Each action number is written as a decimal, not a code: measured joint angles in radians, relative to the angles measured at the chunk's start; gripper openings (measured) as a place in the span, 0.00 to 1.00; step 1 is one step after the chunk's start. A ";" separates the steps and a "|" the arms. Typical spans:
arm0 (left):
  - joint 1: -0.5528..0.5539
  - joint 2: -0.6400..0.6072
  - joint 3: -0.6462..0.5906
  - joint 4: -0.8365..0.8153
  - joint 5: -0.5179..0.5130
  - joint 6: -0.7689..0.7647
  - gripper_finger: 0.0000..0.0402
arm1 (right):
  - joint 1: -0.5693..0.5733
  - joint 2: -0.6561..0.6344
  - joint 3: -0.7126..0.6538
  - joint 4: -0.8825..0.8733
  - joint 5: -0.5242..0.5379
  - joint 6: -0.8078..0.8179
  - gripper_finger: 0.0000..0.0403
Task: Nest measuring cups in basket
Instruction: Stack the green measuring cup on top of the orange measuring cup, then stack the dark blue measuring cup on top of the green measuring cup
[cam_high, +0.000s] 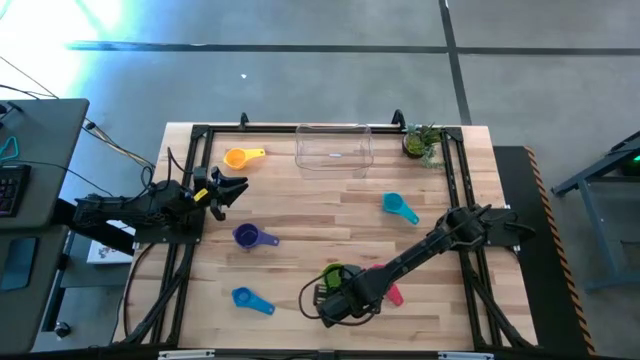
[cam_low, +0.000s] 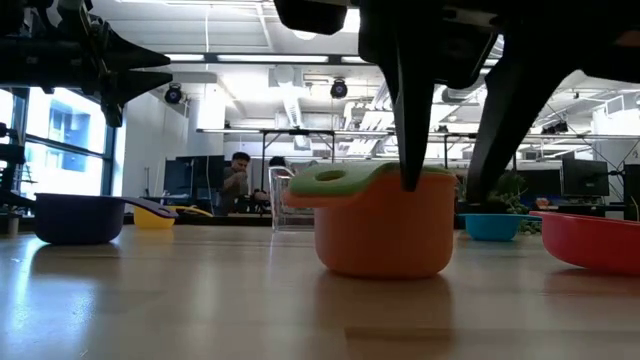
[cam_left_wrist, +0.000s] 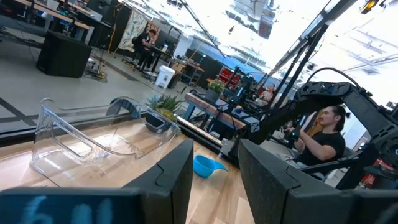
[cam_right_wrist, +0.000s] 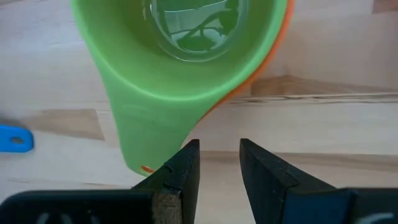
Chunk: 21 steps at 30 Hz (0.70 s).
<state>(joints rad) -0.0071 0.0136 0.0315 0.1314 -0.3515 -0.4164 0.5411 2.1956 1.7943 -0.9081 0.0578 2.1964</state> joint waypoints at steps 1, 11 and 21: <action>0.000 0.000 0.000 0.000 0.000 0.000 0.29 | 0.000 0.000 0.000 0.000 0.000 0.001 0.26; 0.000 0.000 0.002 -0.001 0.016 -0.061 0.29 | 0.007 -0.002 0.035 0.018 -0.003 0.003 0.26; 0.000 0.000 0.052 -0.001 0.188 -0.183 0.29 | 0.002 -0.003 0.229 -0.380 0.017 -0.027 0.26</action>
<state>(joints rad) -0.0071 0.0139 0.0834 0.1304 -0.1639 -0.5990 0.5429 2.1925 2.0234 -1.2879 0.0747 2.1692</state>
